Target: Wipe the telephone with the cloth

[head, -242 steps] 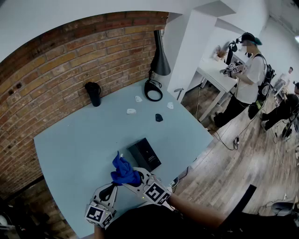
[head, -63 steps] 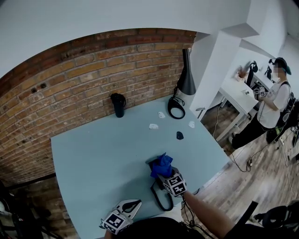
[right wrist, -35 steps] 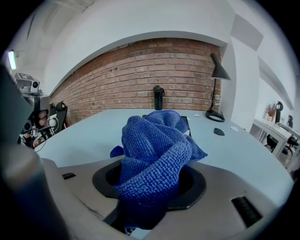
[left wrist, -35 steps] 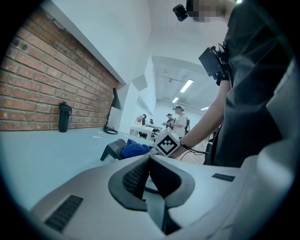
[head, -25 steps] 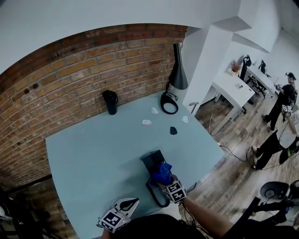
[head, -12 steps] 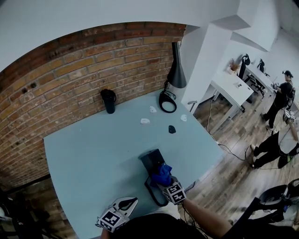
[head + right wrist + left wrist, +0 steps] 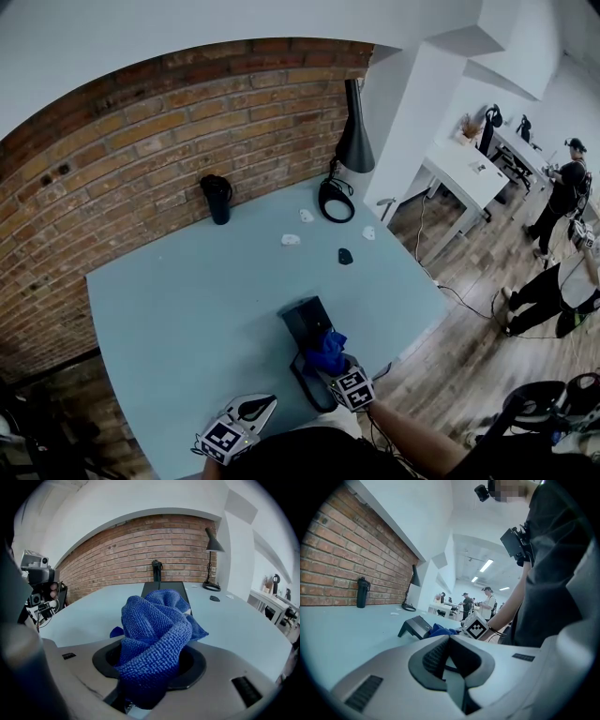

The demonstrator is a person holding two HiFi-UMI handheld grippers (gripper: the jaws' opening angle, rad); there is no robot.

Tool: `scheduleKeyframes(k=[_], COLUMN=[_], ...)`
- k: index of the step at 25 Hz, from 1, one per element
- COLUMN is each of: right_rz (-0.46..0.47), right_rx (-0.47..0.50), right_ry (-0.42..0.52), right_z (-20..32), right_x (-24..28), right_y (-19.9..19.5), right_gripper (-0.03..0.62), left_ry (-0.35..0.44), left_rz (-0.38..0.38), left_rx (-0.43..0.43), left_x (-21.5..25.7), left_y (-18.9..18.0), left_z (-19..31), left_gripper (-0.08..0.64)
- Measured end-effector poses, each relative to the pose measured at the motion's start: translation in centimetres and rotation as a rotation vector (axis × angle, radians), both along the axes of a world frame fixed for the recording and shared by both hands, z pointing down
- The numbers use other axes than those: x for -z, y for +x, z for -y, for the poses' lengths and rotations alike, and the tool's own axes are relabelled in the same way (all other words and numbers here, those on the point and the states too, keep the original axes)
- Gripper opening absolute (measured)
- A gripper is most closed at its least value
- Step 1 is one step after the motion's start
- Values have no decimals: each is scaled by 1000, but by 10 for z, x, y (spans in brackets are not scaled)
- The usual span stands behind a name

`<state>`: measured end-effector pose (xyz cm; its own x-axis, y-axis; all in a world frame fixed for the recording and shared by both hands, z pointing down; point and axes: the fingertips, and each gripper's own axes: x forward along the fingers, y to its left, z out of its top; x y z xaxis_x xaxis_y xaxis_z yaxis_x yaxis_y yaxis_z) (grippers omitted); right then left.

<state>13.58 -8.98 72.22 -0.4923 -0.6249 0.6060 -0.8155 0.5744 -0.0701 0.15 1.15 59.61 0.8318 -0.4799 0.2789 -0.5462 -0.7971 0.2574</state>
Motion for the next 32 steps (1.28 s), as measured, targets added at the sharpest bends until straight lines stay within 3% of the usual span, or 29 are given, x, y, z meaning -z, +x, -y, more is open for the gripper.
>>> scheduleKeyframes(k=[6, 10, 13, 17, 19, 22, 26, 28, 30, 32], right_rz=[3, 2, -51, -112, -112, -71, 28, 15, -50, -101], right_rx=[-4, 33, 142, 319, 345, 299, 160, 111, 118, 139], right_ry=[-36, -135, -333, -712, -795, -686, -255, -56, 49, 57], right_z=[-3, -7, -10, -25, -14, 42, 142, 175, 188, 191], right_x=[-5, -9, -10, -2, 11, 43, 104, 121, 118, 99], right_y=[6, 8, 8, 8, 4, -11, -36, -40, -40, -39], right_gripper=[221, 222, 222, 222, 222, 222, 222, 222, 222, 222], left_ry=[-4, -7, -2, -7, -3, 3, 4, 3, 4, 0], left_rz=[-4, -11, -15, -19, -18, -18, -18, -15, -12, -11], left_rx=[15, 38, 54, 74, 82, 101, 129, 137, 142, 150], left_x=[0, 2, 3, 4, 4, 6, 7, 6, 6, 7], left_y=[-3, -8, -13, -16, -18, -22, -28, -29, -29, -30], left_z=[3, 6, 10, 11, 11, 14, 16, 16, 16, 17], left_gripper=[0, 0, 0, 0, 0, 0, 0, 0, 0, 0])
